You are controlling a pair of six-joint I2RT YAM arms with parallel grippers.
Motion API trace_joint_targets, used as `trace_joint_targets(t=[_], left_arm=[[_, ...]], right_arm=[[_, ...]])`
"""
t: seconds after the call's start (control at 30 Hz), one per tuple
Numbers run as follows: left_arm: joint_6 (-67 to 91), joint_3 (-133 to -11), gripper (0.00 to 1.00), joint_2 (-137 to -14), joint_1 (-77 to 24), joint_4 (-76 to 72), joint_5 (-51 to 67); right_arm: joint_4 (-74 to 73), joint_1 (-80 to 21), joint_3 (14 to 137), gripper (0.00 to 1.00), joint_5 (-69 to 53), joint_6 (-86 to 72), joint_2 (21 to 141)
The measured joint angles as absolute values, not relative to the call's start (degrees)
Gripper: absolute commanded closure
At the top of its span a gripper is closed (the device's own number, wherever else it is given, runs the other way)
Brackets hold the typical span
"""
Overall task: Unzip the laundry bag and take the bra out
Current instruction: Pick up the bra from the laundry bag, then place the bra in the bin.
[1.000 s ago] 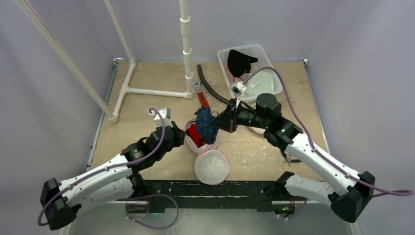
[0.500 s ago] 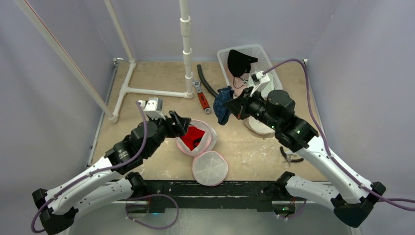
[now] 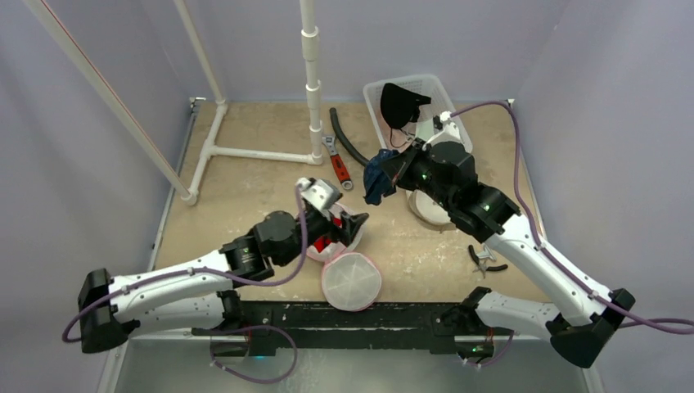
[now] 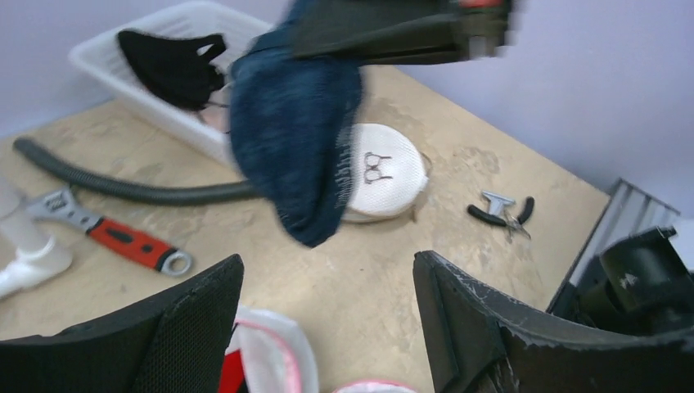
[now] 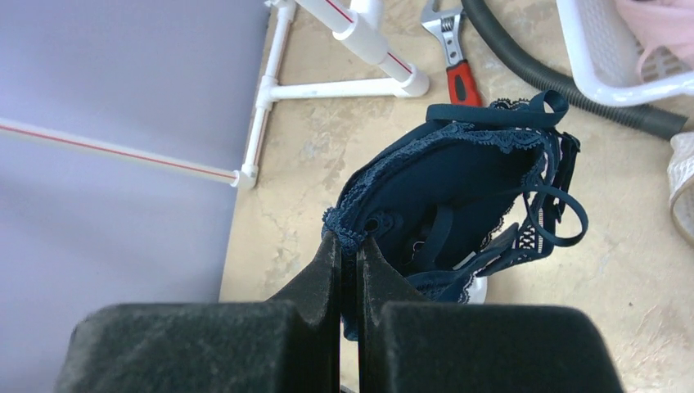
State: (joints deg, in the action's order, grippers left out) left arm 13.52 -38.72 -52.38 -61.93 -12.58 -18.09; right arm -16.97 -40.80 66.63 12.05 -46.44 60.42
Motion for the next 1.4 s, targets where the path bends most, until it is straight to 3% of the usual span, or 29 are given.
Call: trace_joint_targets(t=[0.13,0.47,0.73,0.93,0.97,1.1,1.13,1.3,1.4], left_arm=[[4.99,-43.64,0.25,-59.20,-69.49,-14.70,-22.79],[-4.80,-47.40,0.32,-70.43,-70.48,-20.47,-35.77],[-7.18,-49.41,0.62,-75.79,-70.48,-21.45,-43.70],[-7.64,-51.42,0.94,-78.00,-70.48,-21.85,-46.74],[-7.70,-51.42,0.99,-78.02,-70.48,-21.82,-46.94],[-7.66,-51.42,1.00,-78.00,-70.52,-22.50,-47.13],[-7.64,-51.42,1.00,-78.00,-70.52,-22.76,-47.16],[-7.29,-51.42,1.00,-77.28,-70.52,-23.38,-47.92],[-5.74,-51.20,1.00,-75.96,-70.26,-23.68,-48.53]], right_arm=[[-19.33,-40.80,68.49,1.00,13.23,-50.57,63.42],[-20.91,-40.80,68.62,1.00,12.32,-55.70,64.51],[-20.67,-40.80,68.62,1.00,10.57,-56.93,64.51],[-20.18,-40.75,68.62,0.98,9.63,-57.28,64.51],[-20.21,-40.75,68.62,0.92,9.50,-57.28,64.51],[-19.86,-40.75,68.62,0.42,9.17,-57.14,64.36],[-19.68,-40.75,68.62,0.34,8.86,-57.01,64.20],[-18.79,-40.75,68.12,0.03,7.66,-53.04,61.01],[-17.96,-40.62,67.40,0.02,6.24,-47.20,57.56]])
